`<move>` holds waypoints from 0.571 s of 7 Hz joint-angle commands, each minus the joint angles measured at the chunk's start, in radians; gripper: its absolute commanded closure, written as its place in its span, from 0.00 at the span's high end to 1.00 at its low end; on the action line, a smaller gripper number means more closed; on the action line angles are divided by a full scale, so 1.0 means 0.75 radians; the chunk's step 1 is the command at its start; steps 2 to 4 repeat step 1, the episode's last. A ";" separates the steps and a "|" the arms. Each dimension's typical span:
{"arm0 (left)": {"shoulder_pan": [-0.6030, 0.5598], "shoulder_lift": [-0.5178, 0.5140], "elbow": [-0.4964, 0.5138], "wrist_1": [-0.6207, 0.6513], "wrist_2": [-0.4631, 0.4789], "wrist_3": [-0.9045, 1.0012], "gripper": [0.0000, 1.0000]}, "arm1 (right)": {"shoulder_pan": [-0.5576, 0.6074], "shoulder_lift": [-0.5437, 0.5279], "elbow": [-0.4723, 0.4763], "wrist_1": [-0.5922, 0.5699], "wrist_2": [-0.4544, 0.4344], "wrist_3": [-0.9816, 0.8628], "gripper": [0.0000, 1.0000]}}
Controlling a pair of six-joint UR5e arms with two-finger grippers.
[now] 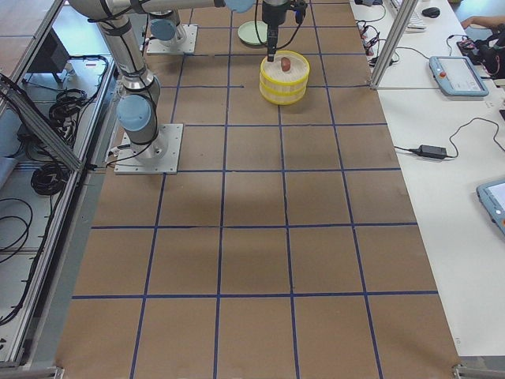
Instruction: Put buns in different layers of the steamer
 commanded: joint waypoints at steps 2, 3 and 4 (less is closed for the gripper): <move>0.005 0.081 -0.016 -0.087 0.000 0.007 1.00 | 0.003 0.000 0.000 0.000 0.001 0.001 1.00; 0.005 0.081 -0.016 -0.087 0.000 0.007 1.00 | 0.003 0.000 0.000 0.000 0.001 0.001 1.00; 0.005 0.081 -0.016 -0.087 0.000 0.007 1.00 | 0.003 0.000 0.000 0.000 0.001 0.001 1.00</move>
